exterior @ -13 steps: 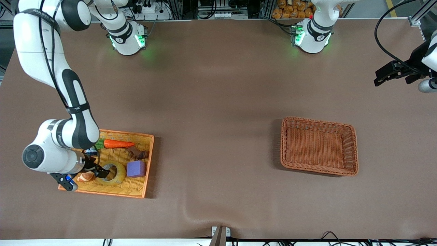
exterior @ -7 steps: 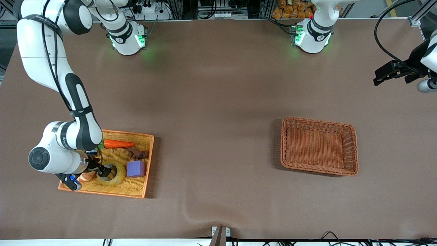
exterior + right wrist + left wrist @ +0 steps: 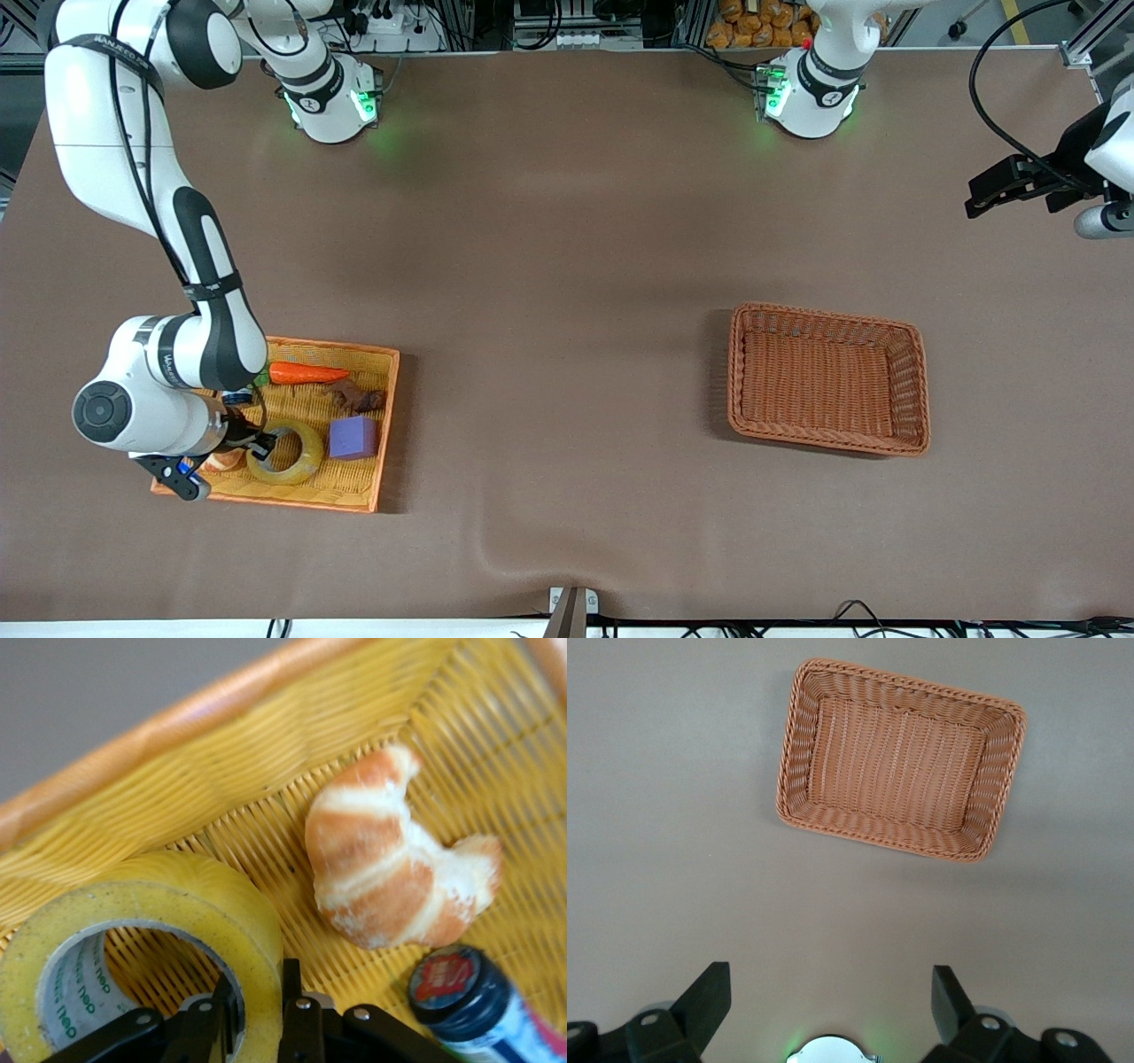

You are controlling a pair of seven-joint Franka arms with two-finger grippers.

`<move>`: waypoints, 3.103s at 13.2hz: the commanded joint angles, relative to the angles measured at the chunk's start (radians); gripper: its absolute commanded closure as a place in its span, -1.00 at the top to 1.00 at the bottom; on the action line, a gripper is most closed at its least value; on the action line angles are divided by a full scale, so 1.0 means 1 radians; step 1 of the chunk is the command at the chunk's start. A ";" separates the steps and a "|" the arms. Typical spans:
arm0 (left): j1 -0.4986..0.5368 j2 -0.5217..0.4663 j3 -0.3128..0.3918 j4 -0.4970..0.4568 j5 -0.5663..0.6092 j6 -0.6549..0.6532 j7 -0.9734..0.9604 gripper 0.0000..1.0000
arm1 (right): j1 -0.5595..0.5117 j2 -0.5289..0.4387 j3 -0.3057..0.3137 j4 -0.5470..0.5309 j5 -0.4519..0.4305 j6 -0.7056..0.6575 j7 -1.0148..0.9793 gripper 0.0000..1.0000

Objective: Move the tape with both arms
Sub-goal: 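Reach the right gripper down to the yellow tape roll in the tray, then grasp the tape roll rim with the right gripper and lift it, then carry the tape roll toward the basket and set it on the table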

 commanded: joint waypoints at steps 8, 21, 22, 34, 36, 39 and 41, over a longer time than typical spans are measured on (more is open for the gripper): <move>-0.004 0.003 -0.006 -0.011 -0.026 -0.014 0.012 1.00 | -0.024 -0.185 0.002 0.088 -0.041 -0.158 -0.206 -1.00; -0.006 0.030 -0.006 -0.006 -0.044 0.013 0.007 1.00 | 0.285 -0.191 0.097 0.219 0.160 -0.490 0.185 -1.00; -0.006 0.038 -0.006 -0.006 -0.047 0.021 0.007 1.00 | 0.340 -0.185 0.097 0.219 0.156 -0.483 0.268 -1.00; -0.011 0.058 -0.009 -0.005 -0.064 0.066 0.007 1.00 | 0.640 0.055 0.089 0.165 0.155 0.015 0.660 -0.96; -0.011 0.058 -0.011 -0.008 -0.066 0.066 0.007 1.00 | 0.660 0.089 0.089 0.165 0.155 0.069 0.671 -0.73; -0.012 0.061 -0.012 -0.015 -0.066 0.075 0.006 1.00 | 0.678 0.120 0.086 0.165 0.143 0.091 0.691 -0.14; -0.011 0.059 -0.034 -0.035 -0.067 0.087 -0.003 1.00 | 0.678 0.119 0.086 0.165 0.129 0.090 0.709 0.99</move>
